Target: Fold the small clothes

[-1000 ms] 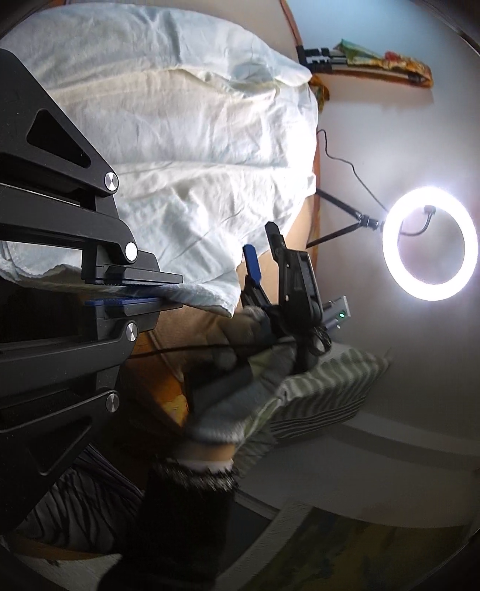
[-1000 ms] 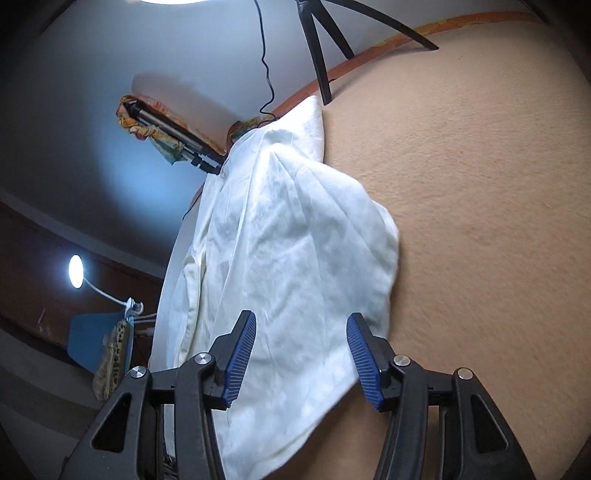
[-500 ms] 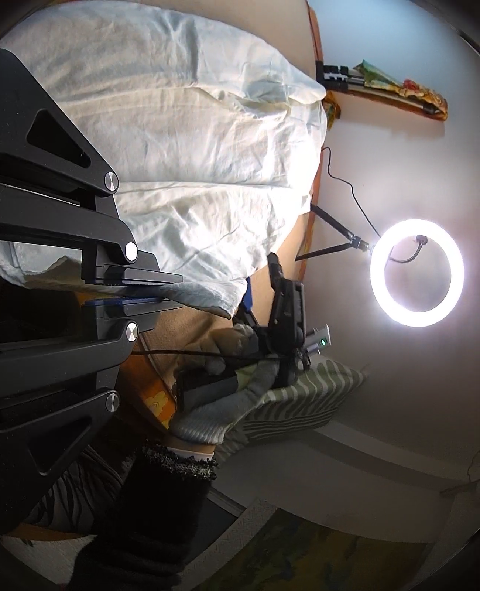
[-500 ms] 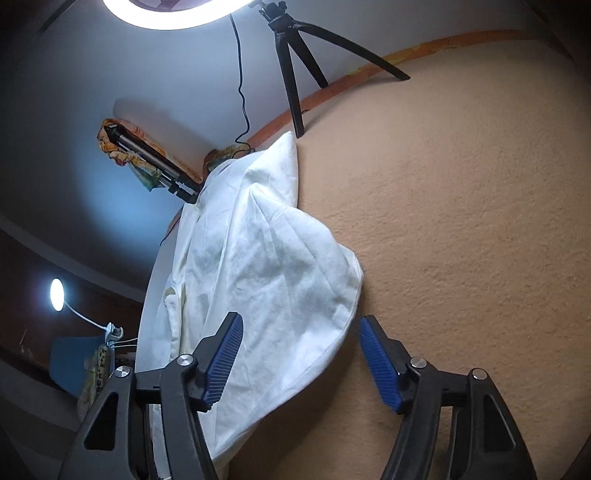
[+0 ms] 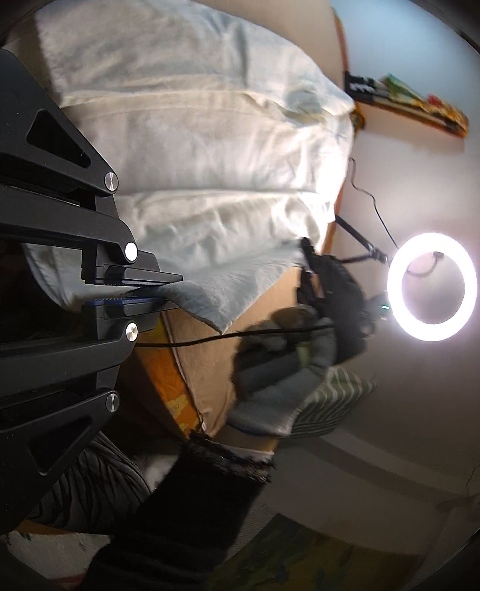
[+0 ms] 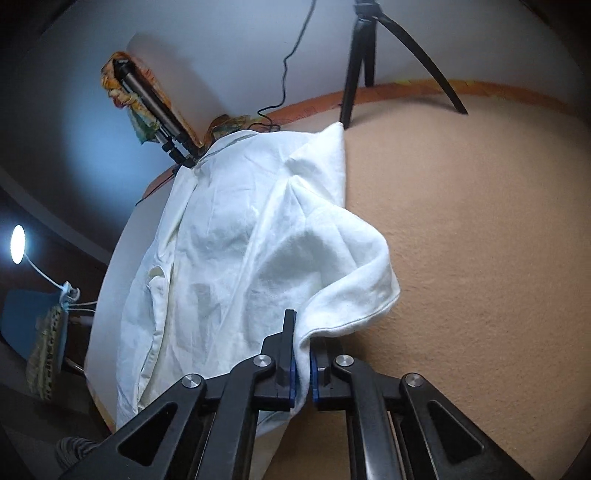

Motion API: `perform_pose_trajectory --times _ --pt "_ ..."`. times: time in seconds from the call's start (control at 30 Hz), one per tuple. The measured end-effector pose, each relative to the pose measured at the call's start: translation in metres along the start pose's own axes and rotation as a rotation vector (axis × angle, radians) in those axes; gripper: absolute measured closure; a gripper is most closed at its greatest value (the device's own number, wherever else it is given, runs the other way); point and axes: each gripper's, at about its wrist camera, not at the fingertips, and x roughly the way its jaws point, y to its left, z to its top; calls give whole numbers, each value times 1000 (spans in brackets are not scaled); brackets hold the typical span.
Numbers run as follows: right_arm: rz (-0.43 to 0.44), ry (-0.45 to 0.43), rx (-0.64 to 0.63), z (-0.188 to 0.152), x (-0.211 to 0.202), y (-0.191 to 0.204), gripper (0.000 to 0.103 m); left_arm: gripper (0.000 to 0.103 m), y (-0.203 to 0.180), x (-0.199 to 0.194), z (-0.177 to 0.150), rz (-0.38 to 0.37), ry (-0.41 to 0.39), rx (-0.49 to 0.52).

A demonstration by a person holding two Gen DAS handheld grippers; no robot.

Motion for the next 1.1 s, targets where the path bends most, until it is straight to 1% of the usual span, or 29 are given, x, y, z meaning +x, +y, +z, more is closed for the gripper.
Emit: perform_pose_trajectory --times 0.1,0.23,0.3,0.43,0.53,0.7,0.83,0.9,0.93,0.97,1.0,1.03,1.1 --pt "-71 3 -88 6 1 33 101 100 10 -5 -7 16 -11 -54" --pt "-161 22 -224 11 11 82 101 101 19 -12 -15 36 -22 -92" --pt "-189 34 -288 11 19 105 101 101 26 -16 -17 46 -29 -114" --pt "-267 62 -430 8 41 151 101 101 41 -22 -21 61 -38 -167" --pt "-324 89 -535 0 66 183 101 101 52 -25 -26 74 -40 -200" --pt "-400 131 -672 -20 104 215 101 101 62 -22 -36 86 -17 -227" --pt "-438 145 -720 -31 117 217 100 101 60 -18 -38 80 4 -210" --pt "-420 146 -739 -34 115 217 94 101 55 -17 -39 79 24 -180" --pt "-402 149 -736 -35 111 216 86 101 52 -16 -40 78 40 -167" --pt "-365 151 -719 -35 105 214 79 101 50 -16 -40 68 67 -155" --pt "-294 150 -688 -33 94 210 69 100 49 -19 -40 60 83 -151" --pt "-237 132 -649 -32 82 206 67 98 48 -22 -39 53 99 -146" --pt "-140 97 -575 -34 56 193 67 92 46 -31 -37 46 141 -122"
